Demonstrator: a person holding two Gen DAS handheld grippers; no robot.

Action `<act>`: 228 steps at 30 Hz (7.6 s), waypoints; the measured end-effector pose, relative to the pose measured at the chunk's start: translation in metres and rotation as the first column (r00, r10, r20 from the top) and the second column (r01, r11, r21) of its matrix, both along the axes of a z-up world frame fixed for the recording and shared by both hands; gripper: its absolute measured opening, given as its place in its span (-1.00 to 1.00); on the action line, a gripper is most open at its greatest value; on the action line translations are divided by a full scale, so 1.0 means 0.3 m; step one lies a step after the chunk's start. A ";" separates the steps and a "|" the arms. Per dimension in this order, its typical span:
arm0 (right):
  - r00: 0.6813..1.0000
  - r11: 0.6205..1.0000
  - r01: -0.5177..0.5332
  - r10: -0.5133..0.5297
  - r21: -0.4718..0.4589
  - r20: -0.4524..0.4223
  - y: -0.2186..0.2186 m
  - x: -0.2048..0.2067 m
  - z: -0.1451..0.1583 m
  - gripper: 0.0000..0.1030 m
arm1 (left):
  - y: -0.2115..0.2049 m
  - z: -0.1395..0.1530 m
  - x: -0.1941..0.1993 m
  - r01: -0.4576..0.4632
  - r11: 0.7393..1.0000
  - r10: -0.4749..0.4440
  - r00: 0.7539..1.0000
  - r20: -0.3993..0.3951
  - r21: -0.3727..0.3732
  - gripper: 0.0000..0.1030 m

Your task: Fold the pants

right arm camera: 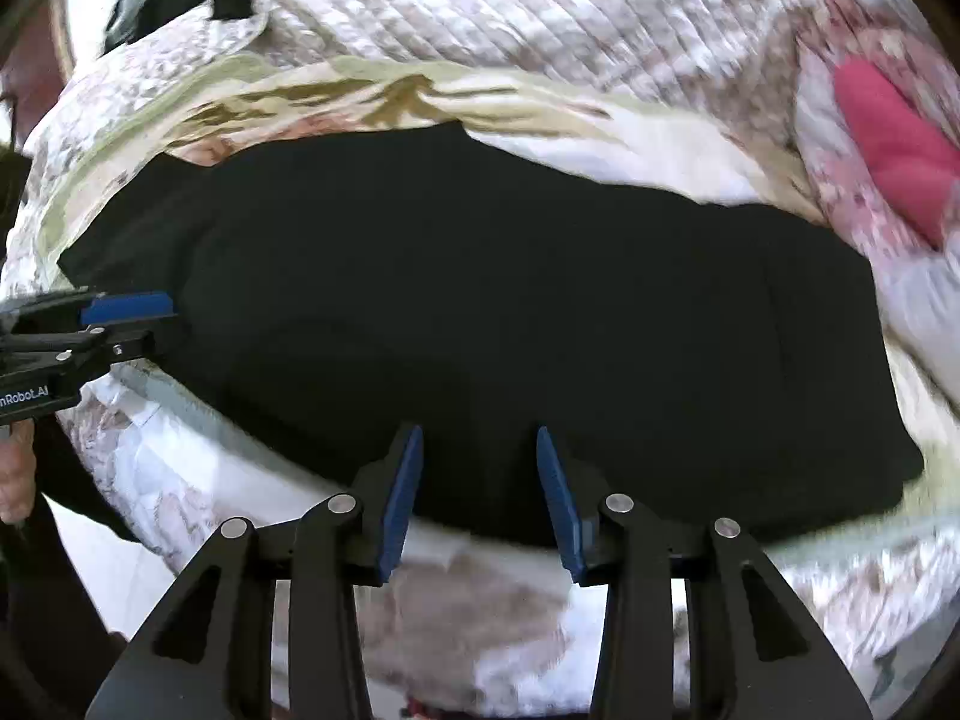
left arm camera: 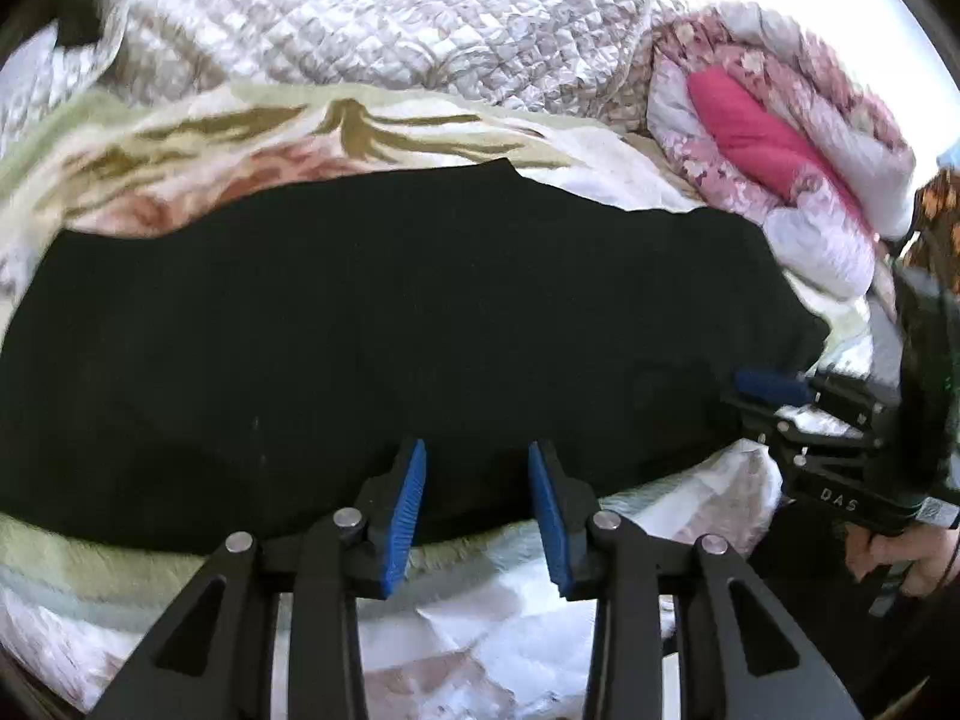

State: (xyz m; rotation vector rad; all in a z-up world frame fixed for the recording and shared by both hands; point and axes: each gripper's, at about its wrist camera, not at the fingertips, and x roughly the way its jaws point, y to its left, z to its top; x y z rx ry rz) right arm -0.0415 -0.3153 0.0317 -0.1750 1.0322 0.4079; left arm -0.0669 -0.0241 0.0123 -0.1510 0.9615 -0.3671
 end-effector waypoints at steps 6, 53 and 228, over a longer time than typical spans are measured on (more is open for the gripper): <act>1.000 0.999 0.013 -0.014 0.046 0.015 -0.026 -0.018 0.074 -0.22 | 0.060 0.032 0.050 -0.027 0.996 0.021 0.998 -0.059 -0.091 -0.26; 0.973 0.979 0.135 -0.160 0.155 0.168 0.014 0.060 0.027 0.15 | 0.132 -0.011 0.006 -0.315 0.926 0.276 0.941 0.195 0.210 0.09; 0.971 0.810 0.218 -0.127 0.544 -0.200 0.012 0.244 -0.065 -0.50 | 0.110 0.002 0.177 -0.140 0.989 0.142 0.989 0.044 -0.052 -0.31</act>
